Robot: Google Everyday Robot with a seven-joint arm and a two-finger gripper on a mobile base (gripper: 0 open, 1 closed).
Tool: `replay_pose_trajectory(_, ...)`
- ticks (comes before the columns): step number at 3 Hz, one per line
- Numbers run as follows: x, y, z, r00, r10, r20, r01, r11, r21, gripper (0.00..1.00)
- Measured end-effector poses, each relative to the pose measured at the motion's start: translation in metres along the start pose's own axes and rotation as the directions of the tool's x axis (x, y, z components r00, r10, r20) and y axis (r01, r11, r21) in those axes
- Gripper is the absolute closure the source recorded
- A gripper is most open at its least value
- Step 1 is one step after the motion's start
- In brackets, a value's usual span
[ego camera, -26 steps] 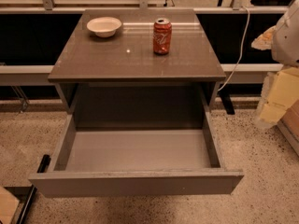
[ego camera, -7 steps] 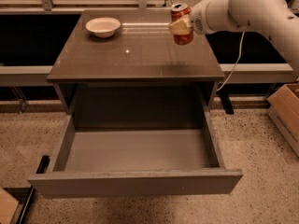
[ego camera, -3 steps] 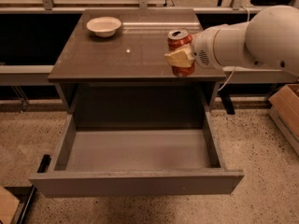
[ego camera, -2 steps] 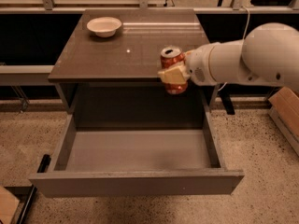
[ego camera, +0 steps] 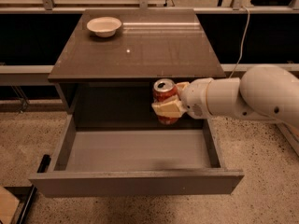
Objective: Place coke can into top drawer
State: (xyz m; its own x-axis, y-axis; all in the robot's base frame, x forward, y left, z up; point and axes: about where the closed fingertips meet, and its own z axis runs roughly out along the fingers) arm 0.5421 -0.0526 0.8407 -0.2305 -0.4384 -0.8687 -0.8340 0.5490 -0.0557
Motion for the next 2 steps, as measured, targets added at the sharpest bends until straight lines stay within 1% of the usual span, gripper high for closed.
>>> replay_pose_trajectory(1, 0.035, 0.01, 0.026, 0.999, -0.035, 0.041, 0.037, 0.9982, -0.048, 1.0)
replay_pose_trajectory(2, 0.071, 0.008, 0.06, 0.996, -0.033, 0.086, 0.039, 0.9969, -0.068, 1.0)
